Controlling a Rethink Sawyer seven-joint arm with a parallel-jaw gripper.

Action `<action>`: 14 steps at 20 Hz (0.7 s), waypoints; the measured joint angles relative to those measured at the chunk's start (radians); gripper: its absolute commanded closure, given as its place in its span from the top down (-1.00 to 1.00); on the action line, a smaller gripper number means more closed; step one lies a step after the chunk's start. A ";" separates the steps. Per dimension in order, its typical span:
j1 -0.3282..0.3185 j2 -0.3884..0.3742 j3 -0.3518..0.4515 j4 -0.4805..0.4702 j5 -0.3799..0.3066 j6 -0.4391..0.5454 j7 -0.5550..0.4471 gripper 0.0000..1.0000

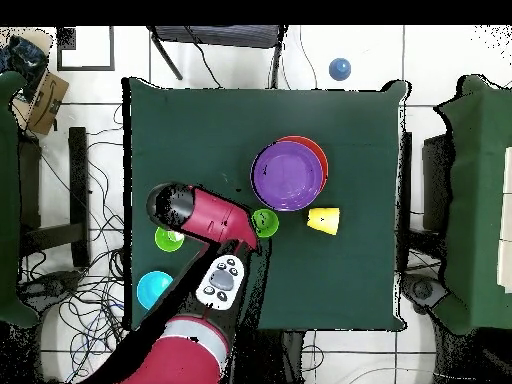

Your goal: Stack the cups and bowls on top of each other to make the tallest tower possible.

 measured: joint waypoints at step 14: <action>-0.024 -0.121 -0.027 0.011 -0.015 0.146 0.000 -1.00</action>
